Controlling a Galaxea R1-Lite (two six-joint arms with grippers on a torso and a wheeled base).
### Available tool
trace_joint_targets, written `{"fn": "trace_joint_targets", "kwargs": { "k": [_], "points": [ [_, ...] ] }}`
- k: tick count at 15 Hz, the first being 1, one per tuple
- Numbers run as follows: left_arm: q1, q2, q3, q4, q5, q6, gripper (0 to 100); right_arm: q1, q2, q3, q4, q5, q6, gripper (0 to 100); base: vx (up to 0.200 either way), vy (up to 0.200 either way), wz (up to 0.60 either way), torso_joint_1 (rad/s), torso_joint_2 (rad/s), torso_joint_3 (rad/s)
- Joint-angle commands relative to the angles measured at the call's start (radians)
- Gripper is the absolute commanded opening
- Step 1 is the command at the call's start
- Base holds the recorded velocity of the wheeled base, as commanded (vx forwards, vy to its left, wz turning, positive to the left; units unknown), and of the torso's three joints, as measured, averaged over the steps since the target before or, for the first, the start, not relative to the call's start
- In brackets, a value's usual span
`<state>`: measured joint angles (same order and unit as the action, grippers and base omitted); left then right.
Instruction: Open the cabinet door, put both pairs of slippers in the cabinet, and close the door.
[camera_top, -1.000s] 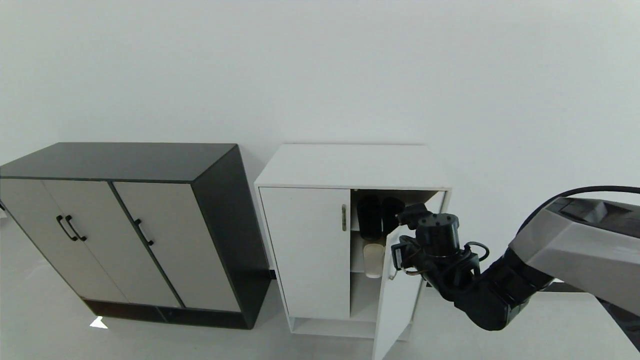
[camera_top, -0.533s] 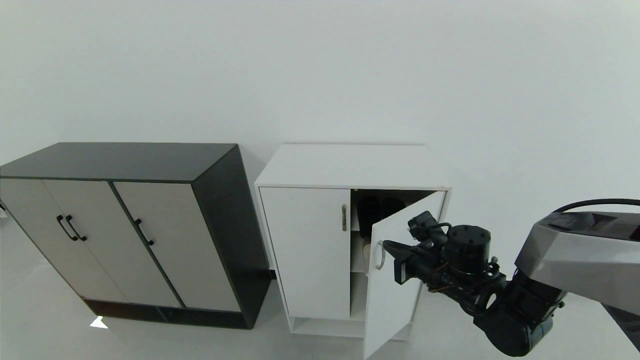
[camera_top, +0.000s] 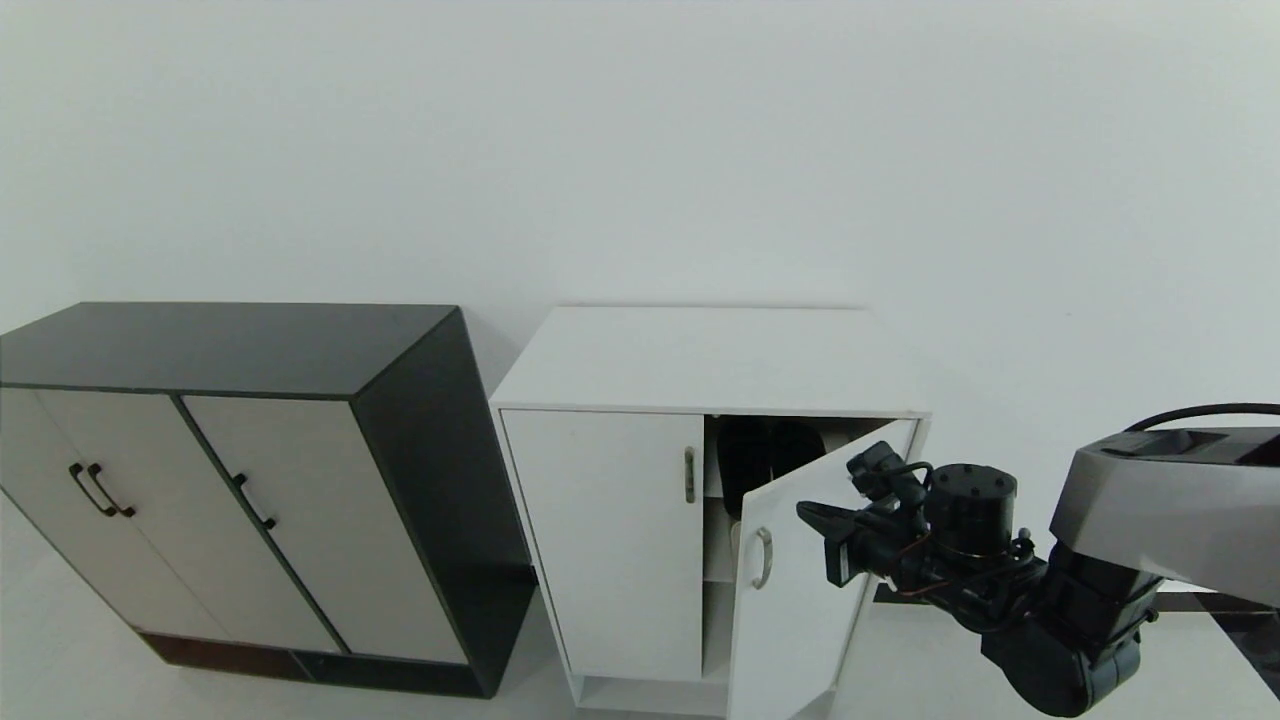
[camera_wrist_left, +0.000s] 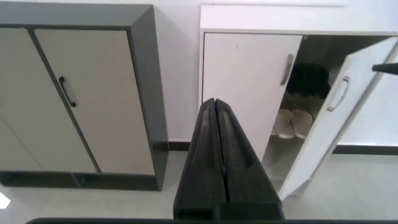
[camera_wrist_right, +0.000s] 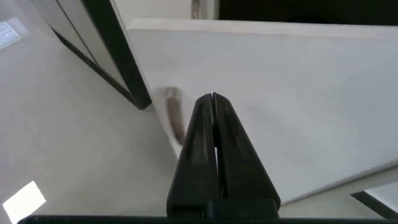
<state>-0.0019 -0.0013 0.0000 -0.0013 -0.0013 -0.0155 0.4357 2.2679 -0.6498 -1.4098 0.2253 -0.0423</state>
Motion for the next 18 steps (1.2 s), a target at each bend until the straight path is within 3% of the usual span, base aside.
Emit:
{"fn": "trace_joint_targets", "kwargs": {
  "k": [1,5,12,18],
  "points": [
    [0.0,0.001,0.0,0.0,0.0,-0.001,0,0.0,0.009,0.002,0.002,0.0,-0.001,0,0.0,0.0,0.0,0.0,0.0,0.0],
    [0.0,0.001,0.0,0.0,0.0,-0.001,0,0.003,0.022,-0.044,-0.005,-0.001,0.004,0,0.0,0.0,0.0,0.0,0.0,0.0],
    [0.0,0.001,0.0,0.0,0.0,0.0,0,-0.034,0.114,-0.263,0.095,-0.009,0.007,0,0.0,0.0,0.0,0.0,0.0,0.0],
    [0.0,0.001,0.0,0.0,0.0,-0.001,0,-0.074,0.162,-0.329,0.123,-0.024,0.009,0,0.0,0.0,0.0,0.0,0.0,0.0]
  ]
}}
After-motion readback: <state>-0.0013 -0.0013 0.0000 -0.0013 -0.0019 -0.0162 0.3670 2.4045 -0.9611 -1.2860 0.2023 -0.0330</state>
